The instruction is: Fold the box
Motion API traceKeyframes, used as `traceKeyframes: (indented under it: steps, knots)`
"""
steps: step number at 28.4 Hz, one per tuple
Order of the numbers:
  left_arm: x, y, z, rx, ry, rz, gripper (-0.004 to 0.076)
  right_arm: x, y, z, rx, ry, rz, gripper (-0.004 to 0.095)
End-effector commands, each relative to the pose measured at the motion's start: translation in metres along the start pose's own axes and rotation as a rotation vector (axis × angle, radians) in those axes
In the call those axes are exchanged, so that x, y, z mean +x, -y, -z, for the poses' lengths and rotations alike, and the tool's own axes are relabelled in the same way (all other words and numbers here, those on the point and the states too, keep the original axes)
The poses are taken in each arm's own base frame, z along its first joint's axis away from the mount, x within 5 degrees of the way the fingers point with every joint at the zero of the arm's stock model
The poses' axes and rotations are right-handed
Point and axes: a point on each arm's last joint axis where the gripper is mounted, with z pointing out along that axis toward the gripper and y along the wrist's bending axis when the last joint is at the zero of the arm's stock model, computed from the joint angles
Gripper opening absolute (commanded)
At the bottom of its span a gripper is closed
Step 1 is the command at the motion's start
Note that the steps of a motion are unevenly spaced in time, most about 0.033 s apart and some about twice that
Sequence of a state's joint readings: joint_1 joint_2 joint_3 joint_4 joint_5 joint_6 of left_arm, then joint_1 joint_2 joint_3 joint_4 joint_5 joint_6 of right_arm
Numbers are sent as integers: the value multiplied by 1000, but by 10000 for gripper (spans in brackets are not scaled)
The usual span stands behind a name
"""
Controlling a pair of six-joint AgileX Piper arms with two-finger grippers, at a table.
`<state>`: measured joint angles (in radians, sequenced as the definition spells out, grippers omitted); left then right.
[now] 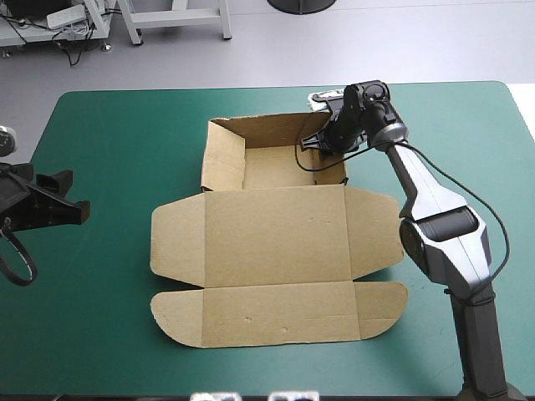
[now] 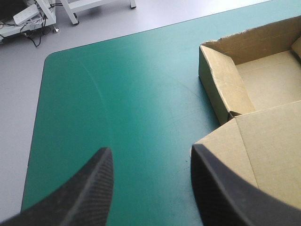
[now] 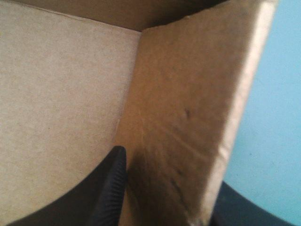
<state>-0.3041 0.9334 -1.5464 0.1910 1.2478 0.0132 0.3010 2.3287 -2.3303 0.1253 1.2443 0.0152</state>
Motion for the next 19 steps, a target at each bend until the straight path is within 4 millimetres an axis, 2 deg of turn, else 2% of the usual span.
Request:
traceKeyframes:
  steps: [1,4,9,13,17,18,19]
  knots:
    - [2,-2,6,-8,-18,13,366,-6,-3,37,-11,72,10,181]
    - [2,-2,6,-8,-18,13,366,-5,-3,36,-9,70,18,-22]
    - [2,-2,6,-12,-18,11,366,-6,-3,38,-9,74,11,-13]
    - [2,-4,6,-31,-18,6,366,-8,-5,53,-13,107,10,-13]
    - [2,-6,6,-55,-18,-2,366,-10,-5,94,37,196,34,-13]
    - [2,-6,6,-55,-18,-2,366,-10,-4,108,67,227,43,-13]
    - [2,-6,6,-55,-18,-2,366,-9,0,136,147,284,62,-13]
